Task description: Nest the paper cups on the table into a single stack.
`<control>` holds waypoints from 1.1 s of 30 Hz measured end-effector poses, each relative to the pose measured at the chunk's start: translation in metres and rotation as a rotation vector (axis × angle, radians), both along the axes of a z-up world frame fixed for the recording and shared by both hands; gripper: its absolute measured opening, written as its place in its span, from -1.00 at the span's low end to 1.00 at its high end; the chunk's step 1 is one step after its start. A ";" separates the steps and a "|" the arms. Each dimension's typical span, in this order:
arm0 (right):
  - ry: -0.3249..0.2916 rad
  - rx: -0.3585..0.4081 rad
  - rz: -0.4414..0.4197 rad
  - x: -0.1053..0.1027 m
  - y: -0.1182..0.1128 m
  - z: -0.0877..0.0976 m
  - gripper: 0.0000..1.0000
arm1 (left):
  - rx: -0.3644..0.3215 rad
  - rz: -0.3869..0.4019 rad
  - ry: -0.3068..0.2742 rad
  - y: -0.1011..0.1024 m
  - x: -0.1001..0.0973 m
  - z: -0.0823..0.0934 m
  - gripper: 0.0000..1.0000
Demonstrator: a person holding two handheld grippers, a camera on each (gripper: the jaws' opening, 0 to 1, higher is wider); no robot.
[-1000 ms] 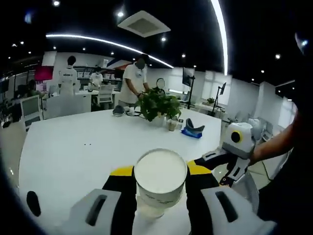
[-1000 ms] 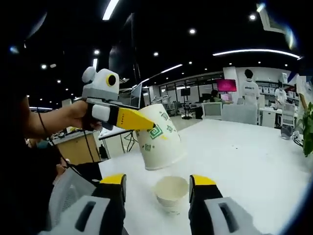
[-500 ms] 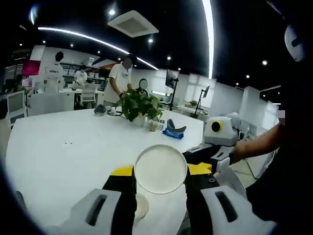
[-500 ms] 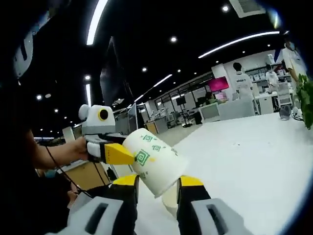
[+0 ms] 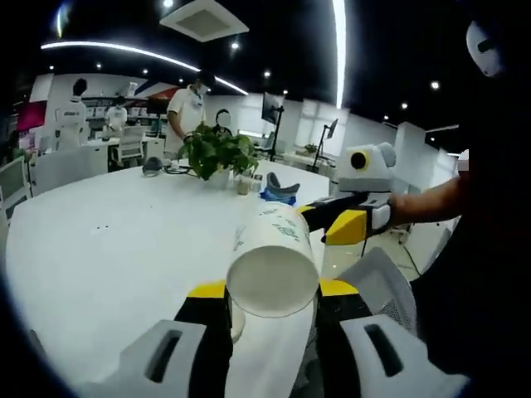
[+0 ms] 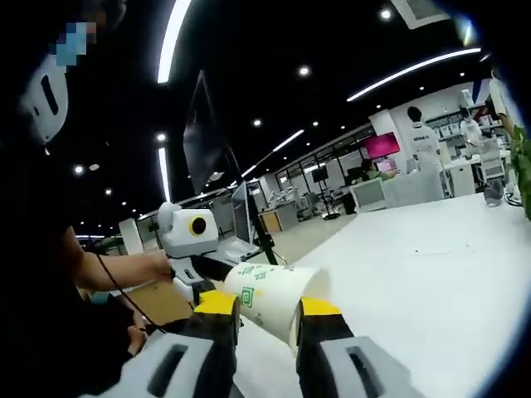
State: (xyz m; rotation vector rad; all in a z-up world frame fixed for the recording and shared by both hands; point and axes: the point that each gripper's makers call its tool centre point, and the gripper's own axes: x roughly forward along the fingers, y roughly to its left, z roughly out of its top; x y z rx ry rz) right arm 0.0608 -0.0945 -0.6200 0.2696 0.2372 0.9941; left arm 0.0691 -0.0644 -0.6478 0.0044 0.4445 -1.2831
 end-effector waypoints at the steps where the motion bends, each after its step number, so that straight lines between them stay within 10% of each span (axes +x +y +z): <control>1: 0.002 0.010 0.005 -0.001 0.001 0.004 -0.55 | -0.001 -0.006 0.002 0.000 -0.002 -0.001 -0.28; 16: 0.061 0.102 0.051 -0.011 0.004 0.022 -0.95 | 0.028 -0.062 0.022 -0.004 -0.018 -0.014 -0.31; 19: 0.062 0.138 0.062 -0.012 0.005 0.029 -1.00 | 0.047 -0.025 0.019 0.000 -0.011 -0.018 -1.00; 20: 0.059 0.125 0.058 -0.013 0.004 0.028 -1.00 | 0.032 0.025 -0.062 0.002 0.006 -0.012 -0.91; 22: 0.066 0.137 0.062 -0.013 0.003 0.030 -1.00 | 0.025 0.005 0.008 0.004 -0.004 -0.013 -1.00; 33: 0.045 0.077 0.033 -0.005 -0.001 0.029 -1.00 | 0.027 0.041 -0.082 0.012 -0.007 -0.007 -0.58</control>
